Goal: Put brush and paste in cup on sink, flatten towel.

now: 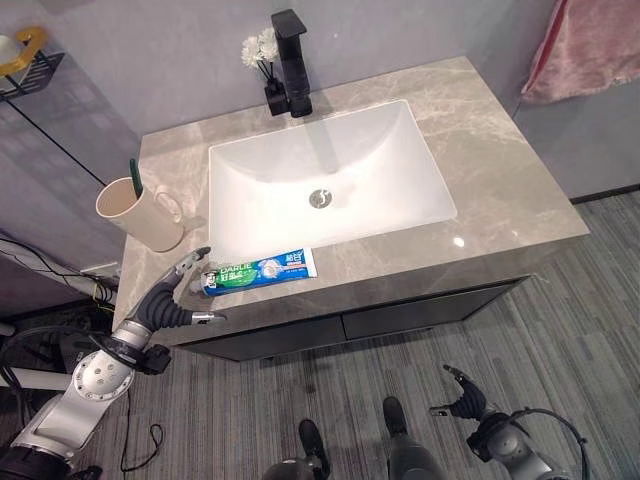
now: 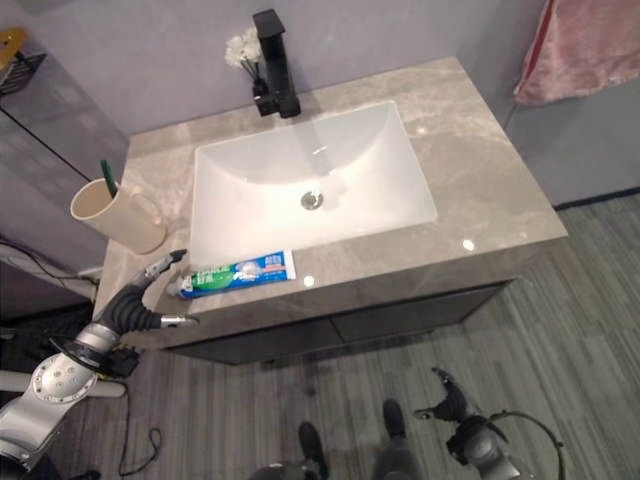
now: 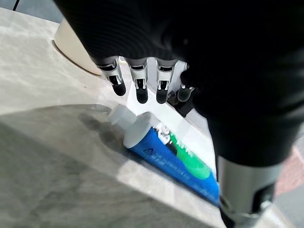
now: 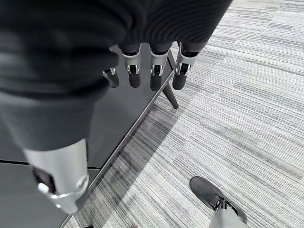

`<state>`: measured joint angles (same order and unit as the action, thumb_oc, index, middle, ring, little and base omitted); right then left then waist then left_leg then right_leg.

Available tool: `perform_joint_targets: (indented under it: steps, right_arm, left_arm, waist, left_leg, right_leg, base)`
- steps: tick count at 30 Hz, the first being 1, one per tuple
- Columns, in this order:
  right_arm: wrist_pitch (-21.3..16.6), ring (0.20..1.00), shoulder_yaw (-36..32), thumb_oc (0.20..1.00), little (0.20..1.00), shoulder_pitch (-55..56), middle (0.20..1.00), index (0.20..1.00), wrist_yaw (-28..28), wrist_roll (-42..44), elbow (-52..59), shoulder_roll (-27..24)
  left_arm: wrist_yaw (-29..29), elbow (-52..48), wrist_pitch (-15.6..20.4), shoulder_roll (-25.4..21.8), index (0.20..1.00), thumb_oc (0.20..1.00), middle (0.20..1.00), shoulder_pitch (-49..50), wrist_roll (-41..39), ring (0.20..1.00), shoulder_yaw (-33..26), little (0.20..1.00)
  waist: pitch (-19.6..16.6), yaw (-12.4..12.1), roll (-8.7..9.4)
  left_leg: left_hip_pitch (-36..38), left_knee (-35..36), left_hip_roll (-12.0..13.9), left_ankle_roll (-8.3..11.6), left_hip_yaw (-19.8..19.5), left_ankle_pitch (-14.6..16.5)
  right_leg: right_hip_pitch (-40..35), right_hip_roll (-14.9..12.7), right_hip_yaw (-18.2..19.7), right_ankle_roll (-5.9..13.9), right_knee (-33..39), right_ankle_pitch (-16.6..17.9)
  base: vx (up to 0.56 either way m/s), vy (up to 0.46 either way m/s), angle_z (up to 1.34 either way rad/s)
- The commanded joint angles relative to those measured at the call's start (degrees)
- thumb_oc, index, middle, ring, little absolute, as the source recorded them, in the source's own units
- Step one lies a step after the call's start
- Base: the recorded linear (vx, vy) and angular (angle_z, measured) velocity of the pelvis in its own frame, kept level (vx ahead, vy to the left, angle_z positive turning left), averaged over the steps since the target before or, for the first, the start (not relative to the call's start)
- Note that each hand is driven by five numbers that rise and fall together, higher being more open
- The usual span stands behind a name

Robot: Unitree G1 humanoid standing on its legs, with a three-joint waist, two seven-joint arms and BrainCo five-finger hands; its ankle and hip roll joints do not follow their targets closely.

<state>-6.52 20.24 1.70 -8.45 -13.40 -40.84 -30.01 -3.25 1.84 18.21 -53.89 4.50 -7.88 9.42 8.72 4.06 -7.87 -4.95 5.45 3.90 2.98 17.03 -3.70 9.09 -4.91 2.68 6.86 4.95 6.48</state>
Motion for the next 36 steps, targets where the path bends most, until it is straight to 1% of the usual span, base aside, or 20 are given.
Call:
perform_joint_targets:
  steps: [1, 10, 18, 25, 26, 29, 30, 33, 36]
  right_arm:
    - [-1.5, 1.000, -0.1, 1.000, 1.000, -0.9, 1.000, 1.000, -0.1, -1.8, 3.0, -0.6]
    - [-1.6, 1.000, -0.6, 1.000, 1.000, -0.1, 1.000, 1.000, -0.5, -2.1, 3.6, -0.9]
    - [-1.5, 1.000, -0.8, 1.000, 1.000, 0.2, 1.000, 1.000, -1.3, -2.4, 3.2, -0.7]
    - [-1.5, 1.000, -1.2, 1.000, 1.000, 0.6, 1.000, 1.000, -1.6, -2.4, 3.3, -0.6]
    - [-1.5, 1.000, -1.3, 1.000, 1.000, 0.7, 1.000, 1.000, -1.8, -2.2, 3.4, -0.6]
    - [-1.4, 1.000, -1.5, 1.000, 1.000, 0.9, 1.000, 1.000, -1.8, -2.1, 3.5, -0.6]
    - [-1.3, 1.000, -1.7, 1.000, 1.000, 0.9, 1.000, 1.000, -2.1, -1.9, 3.4, -0.5]
    - [-1.4, 1.000, -1.8, 1.000, 1.000, 0.9, 1.000, 1.000, -2.1, -1.8, 3.5, -0.5]
    - [-1.2, 1.000, -2.0, 1.000, 1.000, 1.0, 1.000, 1.000, -2.2, -1.7, 3.6, -0.7]
  left_arm:
    - [-1.3, 1.7, 1.2, -2.8, 1.000, 1.000, 1.000, -4.0, 3.1, 1.000, 0.8, 1.000]
    - [-2.6, 3.0, 1.1, -2.7, 1.000, 1.000, 1.000, -6.4, 5.5, 1.000, 2.8, 1.000]
    - [-2.5, 3.9, 0.5, 0.5, 1.000, 1.000, 1.000, -6.5, 4.7, 1.000, 4.2, 1.000]
    - [-2.5, 4.3, 0.1, 1.4, 1.000, 1.000, 1.000, -7.0, 5.9, 1.000, 5.3, 1.000]
    - [-2.6, 4.8, -0.1, 2.1, 0.925, 0.925, 0.925, -7.1, 6.1, 0.925, 5.5, 0.925]
    - [-2.6, 4.8, -0.3, 2.5, 0.909, 0.909, 0.909, -7.0, 6.2, 0.909, 5.4, 0.909]
    - [-3.0, 4.7, -0.4, 3.1, 0.875, 0.875, 0.875, -7.1, 6.6, 0.875, 5.4, 0.875]
    - [-3.2, 4.7, -0.4, 3.4, 0.849, 0.849, 0.849, -7.3, 6.7, 0.849, 5.5, 0.849]
    - [-3.5, 5.1, -0.5, 4.1, 0.802, 0.802, 0.802, -8.0, 7.1, 0.802, 6.3, 0.802]
  waist:
    - [-1.7, 0.6, 3.53]
    - [-1.9, 1.0, 4.14]
    - [-2.2, 1.1, 4.74]
    - [-2.4, 1.2, 4.90]
    - [-2.5, 1.2, 5.03]
    - [-2.5, 1.2, 5.06]
    - [-2.5, 1.2, 5.03]
    - [-2.5, 1.3, 4.98]
    - [-2.6, 1.4, 4.82]
  left_leg:
    - [1.6, -0.5, 1.7, 2.90, -2.1, 1.6]
    - [0.6, -0.5, 1.4, 2.82, -2.8, 1.4]
    - [0.5, -0.5, 1.7, 2.80, -2.8, 1.2]
    - [0.3, -0.5, 1.9, 2.87, -2.9, 1.1]
    - [0.2, -0.5, 2.0, 2.86, -2.9, 1.0]
    - [0.2, -0.5, 2.1, 2.90, -2.9, 1.0]
    - [0.1, -0.5, 2.2, 2.97, -3.0, 0.9]
    - [-0.1, -0.5, 2.1, 2.97, -3.1, 0.9]
    - [-0.3, -0.5, 2.2, 3.03, -3.1, 0.8]
  right_leg:
    - [3.2, -8.0, 0.3, 7.49, 0.1, 4.2]
    - [3.6, -8.3, -0.4, 7.53, 0.1, 4.5]
    - [3.7, -8.1, -0.3, 7.33, 0.1, 4.5]
    - [3.9, -8.0, -0.3, 7.20, 0.1, 4.4]
    - [3.9, -7.8, -0.3, 7.11, 0.1, 4.3]
    - [3.9, -7.8, -0.3, 7.09, 0.1, 4.3]
    - [4.1, -7.8, -0.3, 6.97, 0.1, 4.2]
    - [4.2, -7.8, -0.4, 6.94, 0.1, 4.3]
    - [4.4, -7.7, -0.5, 6.82, 0.1, 4.3]
  base:
    - [0.00, 0.000, 0.00]
    - [0.00, 0.001, 0.02]
    - [0.00, 0.000, 0.00]
    - [0.00, 0.000, 0.00]
    - [0.00, 0.000, 0.00]
    - [0.00, 0.000, 0.00]
    - [0.00, 0.000, 0.00]
    - [0.00, 0.000, 0.00]
    - [0.00, 0.000, 0.00]
